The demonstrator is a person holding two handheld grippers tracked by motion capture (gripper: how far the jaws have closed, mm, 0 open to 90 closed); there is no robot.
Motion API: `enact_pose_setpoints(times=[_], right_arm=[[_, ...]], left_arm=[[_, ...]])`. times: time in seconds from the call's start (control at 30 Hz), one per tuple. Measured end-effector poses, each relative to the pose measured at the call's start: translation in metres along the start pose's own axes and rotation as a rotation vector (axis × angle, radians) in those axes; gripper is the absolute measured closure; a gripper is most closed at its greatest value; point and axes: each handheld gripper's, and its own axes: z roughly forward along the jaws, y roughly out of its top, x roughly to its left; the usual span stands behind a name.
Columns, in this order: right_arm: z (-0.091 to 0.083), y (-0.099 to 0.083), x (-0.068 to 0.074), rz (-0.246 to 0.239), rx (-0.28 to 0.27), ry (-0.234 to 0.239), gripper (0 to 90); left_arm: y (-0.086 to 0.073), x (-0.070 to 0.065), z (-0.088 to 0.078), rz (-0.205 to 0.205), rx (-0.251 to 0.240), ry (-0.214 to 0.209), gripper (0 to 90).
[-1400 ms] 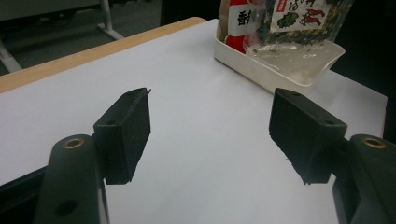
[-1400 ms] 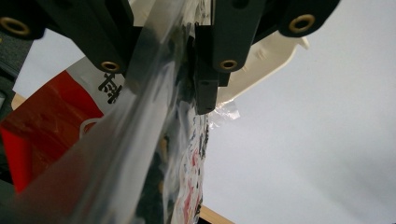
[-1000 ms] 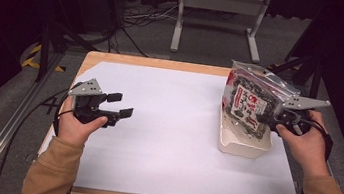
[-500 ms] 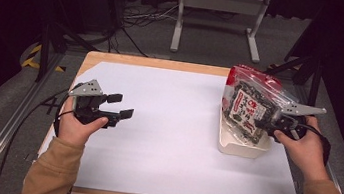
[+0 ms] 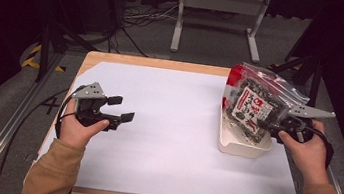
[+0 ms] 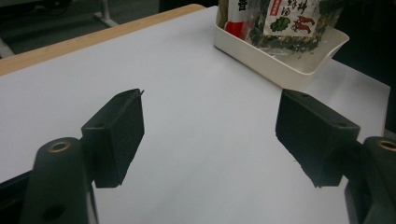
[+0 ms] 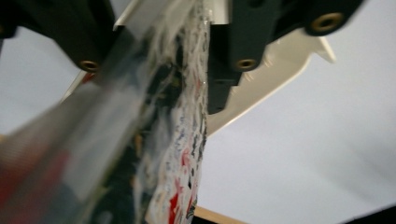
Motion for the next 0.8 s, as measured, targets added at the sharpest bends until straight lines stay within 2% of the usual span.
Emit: enact_pose_setpoints(times=[0.07,0.13,0.23,0.27,0.3,0.5,0.57,0.63,0.67,0.73,0.8], right_arm=[[-0.005,-0.002,0.000,0.007,-0.033,0.000,46.9],[-0.011,-0.005,0.001,0.026,-0.065,-0.016,39.1],[-0.017,-0.009,0.002,0.043,-0.079,-0.031,34.5],[-0.023,-0.014,0.003,0.034,-0.081,-0.048,32.3],[-0.023,-0.014,0.003,0.034,-0.081,-0.048,32.3],[-0.040,-0.028,0.010,0.043,-0.105,-0.060,26.6],[-0.045,-0.036,0.013,0.035,-0.105,-0.071,25.3],[-0.047,-0.043,0.016,0.030,-0.113,-0.069,24.4],[-0.049,-0.046,0.017,0.025,-0.124,-0.062,23.7],[-0.050,-0.051,0.020,0.019,-0.133,-0.058,23.6],[-0.051,-0.054,0.022,0.014,-0.140,-0.054,23.5]], left_arm=[[-0.001,0.000,-0.001,0.017,-0.005,0.009,21.8],[-0.004,-0.001,-0.002,0.016,-0.004,0.007,21.1],[-0.006,-0.002,-0.003,0.023,-0.003,0.007,20.6],[-0.007,-0.003,-0.004,0.019,-0.006,0.006,20.3],[-0.008,-0.002,-0.004,0.034,-0.006,0.010,20.3],[-0.019,-0.002,-0.012,0.029,-0.025,0.008,19.6],[-0.025,-0.002,-0.017,0.041,-0.027,0.016,19.4],[-0.030,-0.003,-0.020,0.036,-0.033,0.019,19.3],[-0.033,-0.002,-0.022,0.047,-0.035,0.022,19.2],[-0.038,-0.003,-0.024,0.036,-0.046,0.023,19.0],[-0.041,-0.002,-0.026,0.046,-0.052,0.030,18.9]])
